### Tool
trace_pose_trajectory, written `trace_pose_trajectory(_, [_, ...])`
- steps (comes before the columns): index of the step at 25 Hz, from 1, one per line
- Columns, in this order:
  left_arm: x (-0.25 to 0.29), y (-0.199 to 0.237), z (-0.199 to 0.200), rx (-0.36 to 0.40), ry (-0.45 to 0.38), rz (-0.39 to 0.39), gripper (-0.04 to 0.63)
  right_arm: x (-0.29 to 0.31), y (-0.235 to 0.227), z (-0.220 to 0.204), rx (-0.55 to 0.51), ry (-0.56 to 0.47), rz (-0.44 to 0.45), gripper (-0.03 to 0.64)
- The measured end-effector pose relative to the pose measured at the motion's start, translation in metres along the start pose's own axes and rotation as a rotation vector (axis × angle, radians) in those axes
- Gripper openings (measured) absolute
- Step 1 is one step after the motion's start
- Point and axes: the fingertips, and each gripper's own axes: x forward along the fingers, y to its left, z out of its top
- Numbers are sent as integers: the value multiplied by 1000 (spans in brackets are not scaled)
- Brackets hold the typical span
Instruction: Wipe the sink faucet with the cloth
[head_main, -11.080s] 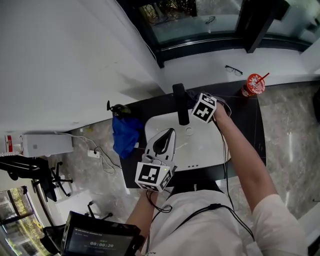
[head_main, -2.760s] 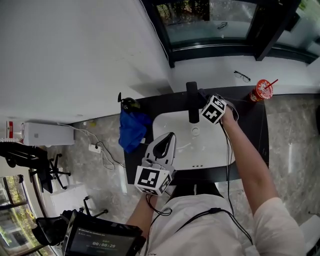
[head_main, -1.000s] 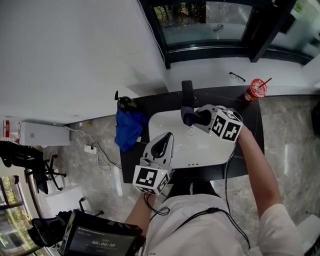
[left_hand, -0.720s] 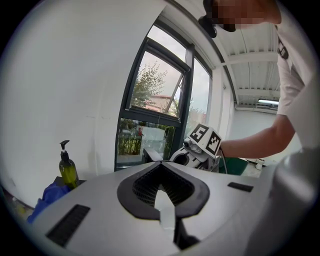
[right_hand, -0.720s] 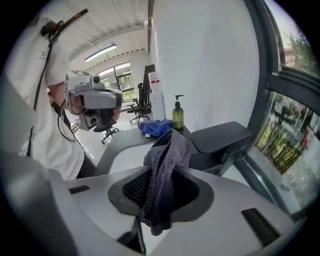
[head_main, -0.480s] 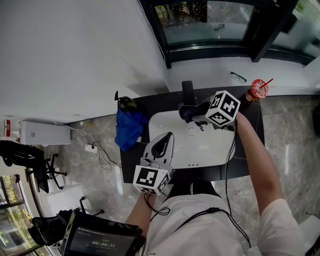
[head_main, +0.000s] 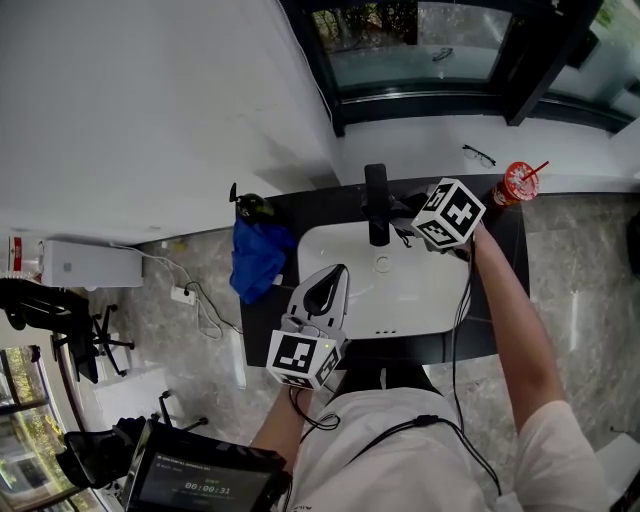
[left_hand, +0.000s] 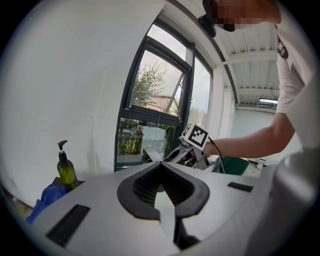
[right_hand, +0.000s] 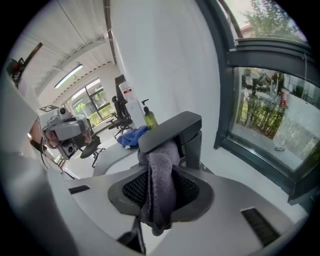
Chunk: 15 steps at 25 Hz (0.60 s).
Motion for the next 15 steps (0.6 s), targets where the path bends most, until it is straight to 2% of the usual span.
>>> trace_pose_trajectory(8, [1,-1,-1,2,7,-4,-8,-11,-25,-10,211,-135,-79,98])
trace_pose_trajectory(13, [1,-5,0,7,4,-19,-8,-30,-43,-35,358,-213,-160,98])
trace_pose_trajectory(15, [-1,-5,-2,0,0,-17,-8,-40,-38,-43,379,-247,-127,98])
